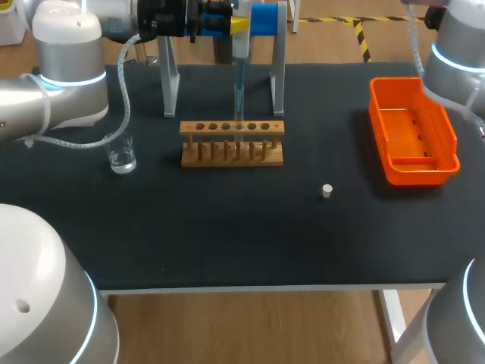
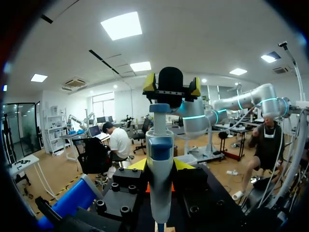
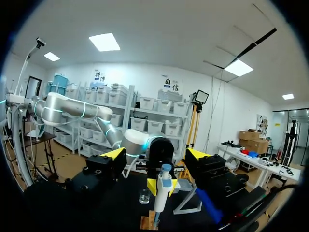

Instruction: Invert the test tube, pick up the pipette, mount the tip to pipette, aspirate from beaker and dispense into the tube, eject the tip, return the pipette, and cap with the stopper.

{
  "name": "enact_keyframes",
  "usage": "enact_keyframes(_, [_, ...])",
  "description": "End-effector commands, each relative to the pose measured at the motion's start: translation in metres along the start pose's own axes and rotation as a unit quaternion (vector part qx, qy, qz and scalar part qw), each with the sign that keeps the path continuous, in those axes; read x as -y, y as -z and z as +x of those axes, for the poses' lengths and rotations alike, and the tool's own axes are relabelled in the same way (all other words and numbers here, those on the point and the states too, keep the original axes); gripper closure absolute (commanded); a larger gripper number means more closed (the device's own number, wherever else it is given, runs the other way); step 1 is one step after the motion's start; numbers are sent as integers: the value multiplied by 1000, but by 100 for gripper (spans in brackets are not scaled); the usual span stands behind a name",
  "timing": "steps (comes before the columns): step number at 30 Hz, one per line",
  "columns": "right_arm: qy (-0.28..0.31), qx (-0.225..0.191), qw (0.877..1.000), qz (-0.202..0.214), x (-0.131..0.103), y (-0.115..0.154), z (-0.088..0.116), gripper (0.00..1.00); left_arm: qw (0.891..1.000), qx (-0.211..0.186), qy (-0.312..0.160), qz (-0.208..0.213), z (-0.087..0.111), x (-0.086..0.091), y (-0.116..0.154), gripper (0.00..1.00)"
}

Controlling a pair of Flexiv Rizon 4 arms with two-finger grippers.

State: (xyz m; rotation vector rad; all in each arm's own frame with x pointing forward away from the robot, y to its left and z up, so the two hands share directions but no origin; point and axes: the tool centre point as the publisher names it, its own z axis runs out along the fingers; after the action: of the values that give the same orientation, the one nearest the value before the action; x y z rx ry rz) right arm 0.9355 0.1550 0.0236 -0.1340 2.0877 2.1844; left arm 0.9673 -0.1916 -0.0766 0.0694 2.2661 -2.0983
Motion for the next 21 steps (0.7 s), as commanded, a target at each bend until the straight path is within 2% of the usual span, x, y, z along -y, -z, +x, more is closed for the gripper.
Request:
enact_keyframes(1, [0, 15, 1000, 16, 16, 30, 18, 0, 1000, -1, 0, -1, -1, 1, 0, 100])
enact_keyframes(4, [-3, 28, 999, 46, 38, 40, 21, 0, 1000, -1, 0, -1, -1, 1, 0, 100])
enact_keyframes(10, [-33, 47, 996, 67, 85, 55, 26, 0, 1000, -1, 0, -1, -1, 1, 0, 100])
enact_keyframes(16, [-49, 47, 994, 91, 141, 51, 32, 0, 1000, -1, 0, -1, -1, 1, 0, 100])
enact_keyframes(21, [-48, 24, 994, 98, 177, 41, 30, 0, 1000, -1, 0, -1, -1, 1, 0, 100])
